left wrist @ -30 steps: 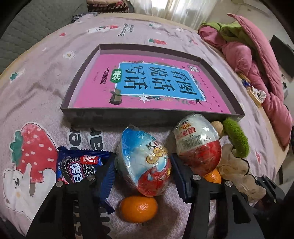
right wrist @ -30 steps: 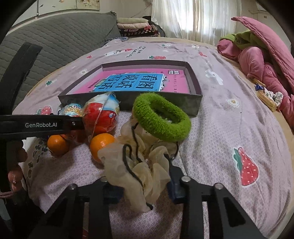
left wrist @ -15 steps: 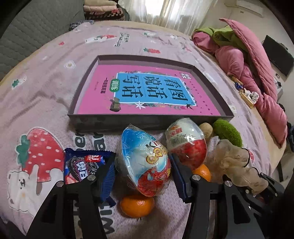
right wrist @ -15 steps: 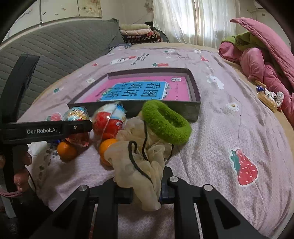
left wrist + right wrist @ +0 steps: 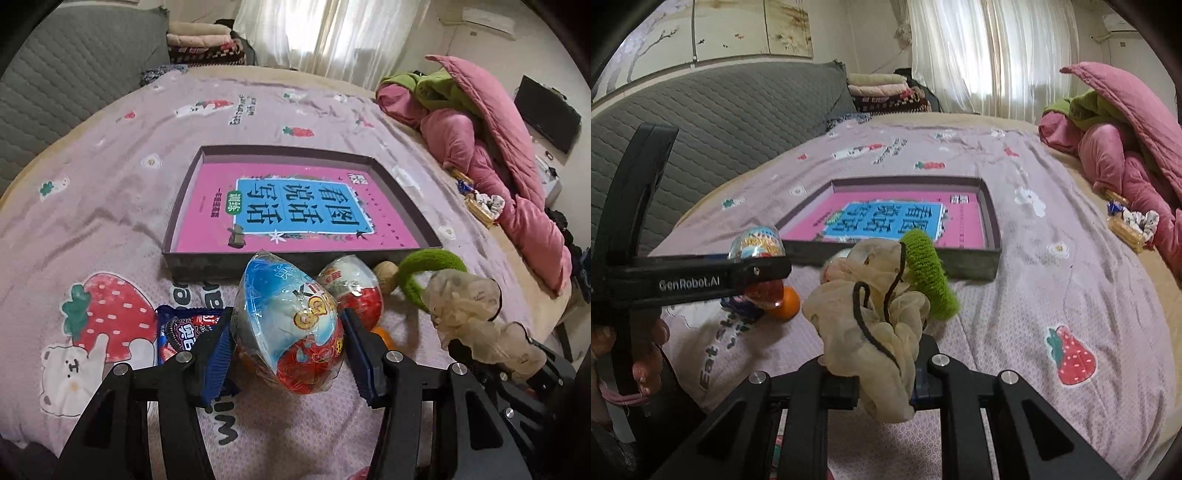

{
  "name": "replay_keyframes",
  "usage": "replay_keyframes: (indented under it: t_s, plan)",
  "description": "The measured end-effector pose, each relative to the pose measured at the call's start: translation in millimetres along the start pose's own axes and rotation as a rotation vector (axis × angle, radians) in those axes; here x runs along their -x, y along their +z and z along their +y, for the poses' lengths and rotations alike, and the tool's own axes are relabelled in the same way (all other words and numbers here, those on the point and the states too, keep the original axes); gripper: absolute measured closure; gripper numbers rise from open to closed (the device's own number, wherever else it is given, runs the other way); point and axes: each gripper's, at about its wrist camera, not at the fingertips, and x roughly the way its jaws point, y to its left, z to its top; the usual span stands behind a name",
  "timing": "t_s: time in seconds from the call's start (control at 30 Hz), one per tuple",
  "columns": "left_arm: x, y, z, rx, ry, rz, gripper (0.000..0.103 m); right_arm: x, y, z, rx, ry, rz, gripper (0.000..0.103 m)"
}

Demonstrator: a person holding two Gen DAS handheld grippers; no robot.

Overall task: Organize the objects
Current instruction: 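Lift and carry the Kinder egg over the tray while right tool carries scrunchie there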

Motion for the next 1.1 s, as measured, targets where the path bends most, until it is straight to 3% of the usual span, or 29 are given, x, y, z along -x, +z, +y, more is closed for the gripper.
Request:
replay_keyframes:
  t_s: [0.47,1.1]
  plan:
    - [23.6,-0.4,-8.5,-0.014,-0.007,-0.037,0.045,16.8,27.7,-4.8,-0.009,-0.022,-0.072,0.085]
    - [52.9,31.3,-16.8,-0.056,0.018,-0.136,0.045,36.6,73.3,6.2,0.021,-0.040,-0.160,0.085]
